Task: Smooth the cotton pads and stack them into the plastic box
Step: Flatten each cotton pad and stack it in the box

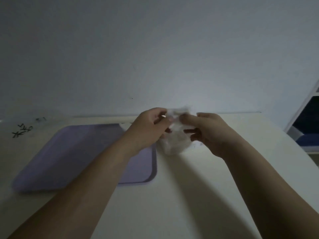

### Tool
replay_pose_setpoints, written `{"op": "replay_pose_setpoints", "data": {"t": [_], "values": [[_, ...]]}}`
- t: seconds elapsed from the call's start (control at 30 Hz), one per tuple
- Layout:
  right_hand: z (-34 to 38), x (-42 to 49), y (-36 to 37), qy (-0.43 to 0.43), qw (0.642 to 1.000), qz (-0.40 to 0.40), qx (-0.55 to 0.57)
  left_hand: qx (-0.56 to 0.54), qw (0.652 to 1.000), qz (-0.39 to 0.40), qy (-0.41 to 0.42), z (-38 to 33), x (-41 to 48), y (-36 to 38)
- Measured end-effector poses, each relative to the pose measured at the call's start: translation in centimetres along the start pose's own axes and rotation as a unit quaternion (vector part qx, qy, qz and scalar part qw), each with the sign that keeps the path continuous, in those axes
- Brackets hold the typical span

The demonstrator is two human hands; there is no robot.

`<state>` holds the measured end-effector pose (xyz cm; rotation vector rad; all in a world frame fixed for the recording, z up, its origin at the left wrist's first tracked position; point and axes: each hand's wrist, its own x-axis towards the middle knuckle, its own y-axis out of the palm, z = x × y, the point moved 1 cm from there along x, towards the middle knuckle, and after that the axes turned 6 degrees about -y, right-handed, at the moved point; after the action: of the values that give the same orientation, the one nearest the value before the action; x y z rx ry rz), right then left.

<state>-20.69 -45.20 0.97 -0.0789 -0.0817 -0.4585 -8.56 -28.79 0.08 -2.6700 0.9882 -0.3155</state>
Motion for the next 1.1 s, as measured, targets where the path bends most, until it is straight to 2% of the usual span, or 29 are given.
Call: {"op": "replay_pose_setpoints", "data": {"t": [0.03, 0.1, 0.17, 0.3, 0.4, 0.47, 0.6, 0.8, 0.9, 1.03, 1.1], "values": [[0.3, 0.1, -1.1, -0.004, 0.999, -0.048, -0.016, 0.001, 1.0, -0.011, -0.003, -0.2, 0.4, 0.6], [0.5, 0.3, -3.2, -0.019, 0.986, -0.132, -0.101, 0.082, 0.996, -0.035, 0.025, 0.2, 1.5, 1.7], [0.4, 0.5, -4.3, -0.025, 0.969, -0.165, -0.184, 0.171, 0.984, -0.011, 0.051, 0.6, 2.1, 3.1], [-0.4, 0.8, -4.2, -0.012, 0.959, -0.137, -0.25, 0.261, 0.957, 0.07, 0.108, 1.0, 2.3, 5.5], [-0.5, 1.6, -4.9, 0.007, 0.939, -0.106, -0.327, 0.302, 0.94, 0.085, 0.136, 0.8, 2.6, 6.1], [-0.5, 2.5, -5.4, 0.017, 0.918, -0.08, -0.387, 0.298, 0.939, 0.09, 0.148, 1.0, 2.8, 6.4], [-0.4, 4.0, -5.3, 0.008, 0.851, -0.019, -0.525, 0.306, 0.935, 0.098, 0.149, 1.7, 3.0, 6.8], [0.1, 4.3, -3.8, -0.017, 0.777, 0.032, -0.628, 0.211, 0.969, 0.09, 0.094, 2.5, 3.2, 6.3], [0.2, 4.5, -3.4, 0.012, 0.76, 0.022, -0.65, 0.189, 0.976, 0.078, 0.079, 2.2, 3.0, 6.1], [1.1, 4.4, -2.5, 0.093, 0.789, 0.022, -0.607, 0.184, 0.978, 0.065, 0.073, 2.2, 3.0, 6.2], [0.7, 4.4, -2.1, 0.13, 0.79, 0.021, -0.599, 0.19, 0.977, 0.054, 0.081, 1.9, 2.9, 6.1]]}}
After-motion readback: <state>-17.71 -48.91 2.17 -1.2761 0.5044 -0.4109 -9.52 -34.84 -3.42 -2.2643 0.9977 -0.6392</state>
